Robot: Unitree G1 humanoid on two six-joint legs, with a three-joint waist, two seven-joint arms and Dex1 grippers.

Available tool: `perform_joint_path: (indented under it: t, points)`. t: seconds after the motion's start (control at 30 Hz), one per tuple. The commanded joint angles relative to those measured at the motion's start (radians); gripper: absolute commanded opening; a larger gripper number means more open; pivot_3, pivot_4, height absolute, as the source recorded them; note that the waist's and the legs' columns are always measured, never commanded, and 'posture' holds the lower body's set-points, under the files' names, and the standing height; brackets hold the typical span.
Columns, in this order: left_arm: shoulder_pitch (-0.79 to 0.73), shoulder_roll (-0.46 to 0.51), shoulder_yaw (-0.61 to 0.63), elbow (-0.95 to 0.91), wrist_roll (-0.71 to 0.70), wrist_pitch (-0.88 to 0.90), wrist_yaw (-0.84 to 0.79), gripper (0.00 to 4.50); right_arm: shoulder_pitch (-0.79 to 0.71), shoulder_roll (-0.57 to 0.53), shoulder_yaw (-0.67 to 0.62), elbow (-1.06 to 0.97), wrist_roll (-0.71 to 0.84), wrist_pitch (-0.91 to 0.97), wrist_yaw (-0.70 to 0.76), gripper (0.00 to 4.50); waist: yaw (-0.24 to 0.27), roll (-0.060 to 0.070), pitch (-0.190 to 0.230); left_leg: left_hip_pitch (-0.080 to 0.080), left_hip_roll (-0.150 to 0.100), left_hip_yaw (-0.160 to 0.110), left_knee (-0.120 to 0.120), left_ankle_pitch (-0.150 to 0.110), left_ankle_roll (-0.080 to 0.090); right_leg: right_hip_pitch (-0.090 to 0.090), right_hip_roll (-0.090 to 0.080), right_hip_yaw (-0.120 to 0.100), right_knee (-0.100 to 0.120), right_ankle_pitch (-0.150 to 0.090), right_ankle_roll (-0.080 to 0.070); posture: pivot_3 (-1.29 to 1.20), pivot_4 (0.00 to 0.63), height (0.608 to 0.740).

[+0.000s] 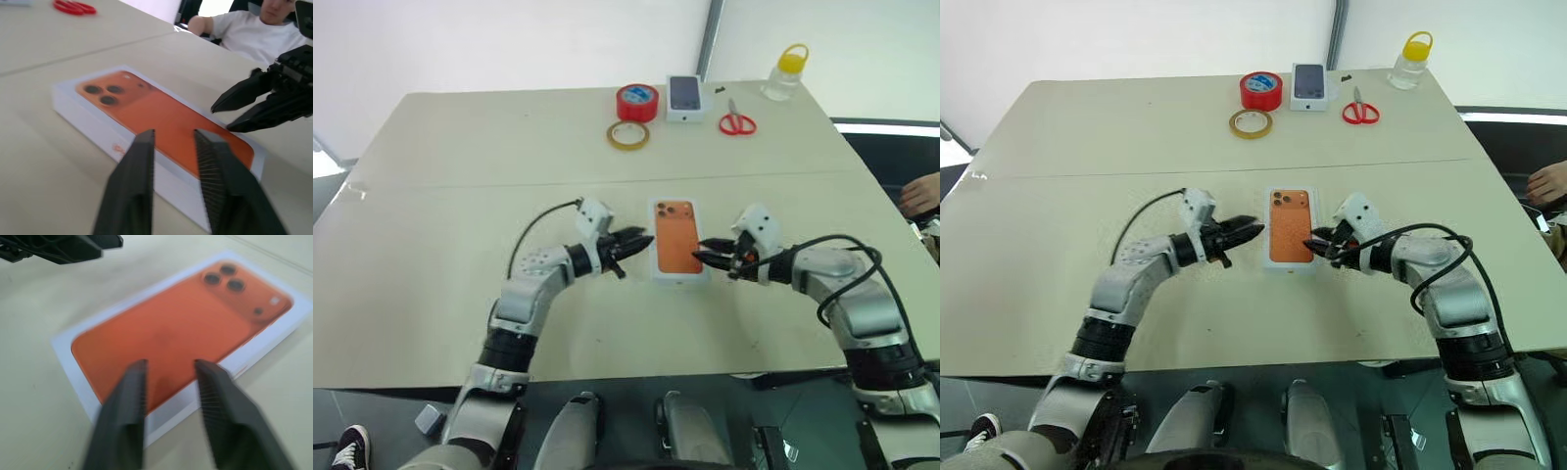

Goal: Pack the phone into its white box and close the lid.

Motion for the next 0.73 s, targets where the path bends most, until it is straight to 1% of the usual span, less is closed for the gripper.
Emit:
perform_joint_path:
  t: [0.03,0.07,0.1,0.23,0.27,0.37,0.53,0.73]
  points:
    - [0.039,0.119,0.098,-0.098,-0.048,0.013,-0.029,3.52,-0.04,-0.021,-0.051,0.014,0.032,-0.057,0.024,3.59,0.0,0.0,0.0,0.0,0.0,0.0,0.0,0.0,0.0,0.0,0.0,0.0,0.0,0.0,0.0,0.0,0.15,0.74]
    - [0.052,0.151,0.116,-0.113,-0.057,0.022,-0.031,4.09,-0.043,-0.028,-0.053,0.027,0.03,-0.073,0.034,4.14,0.003,0.0,0.0,0.0,0.0,0.0,0.0,0.0,0.0,0.0,0.0,0.0,0.0,0.0,0.0,0.0,0.15,0.74]
    - [0.065,0.177,0.132,-0.126,-0.06,0.024,-0.027,4.45,-0.045,-0.037,-0.054,0.041,0.024,-0.091,0.044,4.49,0.006,0.0,0.0,0.0,0.0,0.0,0.0,0.0,0.0,0.0,0.0,0.0,0.0,0.0,0.0,0.0,0.15,0.74]
    - [0.149,0.291,0.246,-0.165,-0.103,0.022,-0.044,4.45,-0.028,-0.091,-0.051,0.097,-0.007,-0.221,0.112,4.49,0.01,0.0,0.0,-0.001,-0.001,0.0,0.0,0.0,0.001,0.001,-0.001,-0.001,-0.003,0.0,0.0,0.0,0.15,0.74]
    - [0.174,0.309,0.271,-0.18,-0.126,0.041,-0.043,4.45,-0.025,-0.103,-0.061,0.114,0.006,-0.234,0.134,4.49,0.009,0.0,0.0,-0.001,-0.001,0.0,0.0,0.0,0.001,0.001,-0.001,-0.001,-0.004,0.0,0.0,0.0,0.15,0.74]
    - [0.317,0.375,0.36,-0.228,-0.147,0.012,-0.073,4.45,-0.045,-0.134,-0.106,0.196,0.025,-0.298,0.172,4.49,0.004,0.001,0.001,-0.001,0.0,0.001,-0.001,-0.001,0.001,0.001,-0.002,0.0,-0.004,0.0,0.0,0.0,0.15,0.74]
    - [0.468,0.41,0.473,-0.255,-0.181,0.011,-0.056,4.45,-0.047,-0.168,-0.114,0.274,0.002,-0.366,0.181,4.49,0.008,0.001,0.001,0.0,0.0,0.001,-0.001,-0.001,0.001,0.001,-0.002,0.0,-0.004,0.0,-0.001,0.0,0.15,0.74]
    - [0.615,0.433,0.549,-0.29,-0.188,0.013,-0.053,4.45,-0.05,-0.192,-0.103,0.321,-0.018,-0.399,0.202,4.49,0.008,0.001,0.001,-0.001,0.0,0.001,-0.001,-0.001,0.002,0.001,-0.002,0.0,-0.006,0.0,-0.001,0.0,0.15,0.74]
